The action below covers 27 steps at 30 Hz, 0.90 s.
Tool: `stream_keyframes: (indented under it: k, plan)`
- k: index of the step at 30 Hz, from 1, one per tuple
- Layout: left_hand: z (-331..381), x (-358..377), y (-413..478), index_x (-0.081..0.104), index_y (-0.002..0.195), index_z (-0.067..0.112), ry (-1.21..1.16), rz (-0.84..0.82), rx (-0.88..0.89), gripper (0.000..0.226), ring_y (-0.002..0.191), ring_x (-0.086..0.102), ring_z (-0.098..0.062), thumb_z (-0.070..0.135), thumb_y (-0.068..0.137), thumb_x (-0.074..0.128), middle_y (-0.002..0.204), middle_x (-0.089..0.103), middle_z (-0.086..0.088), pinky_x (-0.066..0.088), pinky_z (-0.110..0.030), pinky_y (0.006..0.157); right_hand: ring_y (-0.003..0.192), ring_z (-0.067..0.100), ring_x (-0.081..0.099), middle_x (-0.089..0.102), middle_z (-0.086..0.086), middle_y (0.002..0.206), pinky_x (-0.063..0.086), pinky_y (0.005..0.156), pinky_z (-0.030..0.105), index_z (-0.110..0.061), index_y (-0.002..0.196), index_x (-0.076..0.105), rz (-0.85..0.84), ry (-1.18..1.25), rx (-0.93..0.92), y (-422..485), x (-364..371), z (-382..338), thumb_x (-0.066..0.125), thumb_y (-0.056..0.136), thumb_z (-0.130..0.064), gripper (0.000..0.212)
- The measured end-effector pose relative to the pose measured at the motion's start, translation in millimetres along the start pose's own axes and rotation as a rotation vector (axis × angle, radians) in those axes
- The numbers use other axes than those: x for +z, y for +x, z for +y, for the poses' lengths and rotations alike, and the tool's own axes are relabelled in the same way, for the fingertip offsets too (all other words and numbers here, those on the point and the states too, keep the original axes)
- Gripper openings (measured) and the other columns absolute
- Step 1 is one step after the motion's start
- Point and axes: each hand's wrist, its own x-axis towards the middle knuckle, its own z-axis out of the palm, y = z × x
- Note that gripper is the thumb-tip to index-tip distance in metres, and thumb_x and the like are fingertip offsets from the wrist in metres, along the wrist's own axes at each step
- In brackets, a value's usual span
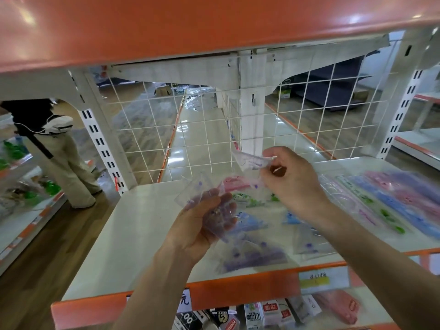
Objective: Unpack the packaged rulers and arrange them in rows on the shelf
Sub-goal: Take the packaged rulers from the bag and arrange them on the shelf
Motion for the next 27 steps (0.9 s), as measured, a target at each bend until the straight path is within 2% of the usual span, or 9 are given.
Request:
stream_keyframes:
  k: [4, 7, 10, 12, 15, 18, 21, 24, 27]
  plan:
    - [-5, 13, 4, 0.066, 0.094, 0.009, 0.092, -0.026, 0.042, 0.024, 0.077, 0.066, -0.029, 0.005, 0.071, 0.065, 0.093, 0.065, -0.017, 0.057, -0.046, 0.073, 0.067, 0.011, 0.051, 0.053, -0.012, 0.07, 0.04, 0.061, 0.025, -0.027, 0.102, 0.06, -0.073, -0.186, -0.282, -20, 8, -23, 0.063, 0.085, -0.024, 0.017]
    - [-6, 20, 3, 0.065, 0.102, 0.007, 0.11, -0.104, 0.045, 0.026, 0.084, 0.066, -0.03, 0.013, 0.077, 0.064, 0.094, 0.067, -0.015, 0.049, -0.056, 0.088, 0.07, 0.011, 0.054, 0.055, -0.01, 0.072, 0.046, 0.067, 0.026, -0.031, 0.107, 0.055, -0.161, -0.117, -0.228, -20, 12, -29, 0.057, 0.09, -0.034, 0.018]
    - [-5, 23, 1, 0.057, 0.122, 0.005, 0.135, -0.161, -0.006, 0.045, 0.081, 0.067, -0.026, 0.032, 0.086, 0.056, 0.099, 0.066, -0.015, 0.055, -0.043, 0.075, 0.083, 0.015, 0.061, 0.064, -0.007, 0.085, 0.051, 0.081, 0.036, -0.027, 0.108, 0.06, -0.257, -0.007, -0.12, -13, 11, -31, 0.044, 0.095, -0.04, 0.025]
    - [-4, 22, 1, 0.055, 0.125, 0.004, 0.168, -0.145, -0.003, 0.054, 0.087, 0.066, -0.027, 0.041, 0.085, 0.062, 0.105, 0.061, -0.018, 0.055, -0.037, 0.068, 0.086, 0.021, 0.062, 0.064, -0.003, 0.086, 0.051, 0.085, 0.045, -0.023, 0.112, 0.063, -0.307, 0.077, -0.064, -10, 9, -28, 0.037, 0.099, -0.035, 0.031]
    - [-5, 20, 1, 0.048, 0.132, -0.002, 0.156, -0.174, -0.016, 0.076, 0.099, 0.062, -0.029, 0.049, 0.079, 0.07, 0.113, 0.053, -0.02, 0.054, -0.038, 0.07, 0.08, 0.014, 0.065, 0.063, -0.007, 0.084, 0.055, 0.083, 0.041, -0.02, 0.117, 0.063, -0.4, 0.06, -0.048, -8, 4, -20, 0.038, 0.101, -0.024, 0.03]
    - [-8, 18, 3, 0.053, 0.124, -0.003, 0.129, -0.181, -0.026, 0.052, 0.092, 0.065, -0.029, 0.031, 0.087, 0.065, 0.113, 0.053, -0.022, 0.055, -0.037, 0.066, 0.081, 0.006, 0.065, 0.067, -0.005, 0.093, 0.056, 0.078, 0.028, -0.021, 0.114, 0.066, -0.442, 0.015, -0.091, -8, 0, -14, 0.043, 0.098, -0.015, 0.029]
    - [-7, 16, 8, 0.065, 0.107, 0.004, 0.096, -0.2, -0.07, 0.023, 0.082, 0.068, -0.03, 0.01, 0.086, 0.057, 0.098, 0.066, -0.018, 0.055, -0.036, 0.056, 0.091, 0.001, 0.058, 0.06, -0.012, 0.104, 0.046, 0.084, 0.016, -0.026, 0.115, 0.065, -0.296, -0.079, -0.17, 0, -16, -5, 0.049, 0.094, -0.008, 0.031]
    - [-4, 20, 10, 0.068, 0.098, 0.005, 0.16, -0.207, -0.107, 0.019, 0.076, 0.069, -0.031, 0.008, 0.083, 0.058, 0.089, 0.069, -0.017, 0.055, -0.035, 0.052, 0.112, 0.006, 0.045, 0.05, -0.015, 0.122, 0.037, 0.099, 0.025, -0.027, 0.127, 0.058, -0.283, -0.354, -0.278, 5, -40, 10, 0.059, 0.09, -0.015, 0.039]
    - [-7, 30, 11, 0.069, 0.093, 0.003, 0.235, -0.233, -0.166, 0.018, 0.071, 0.07, -0.031, 0.006, 0.078, 0.059, 0.087, 0.071, -0.019, 0.056, -0.037, 0.05, 0.094, 0.006, 0.049, 0.05, -0.01, 0.121, 0.041, 0.094, 0.029, -0.025, 0.13, 0.054, -0.363, -0.433, -0.257, 2, -56, 18, 0.063, 0.088, -0.023, 0.043]
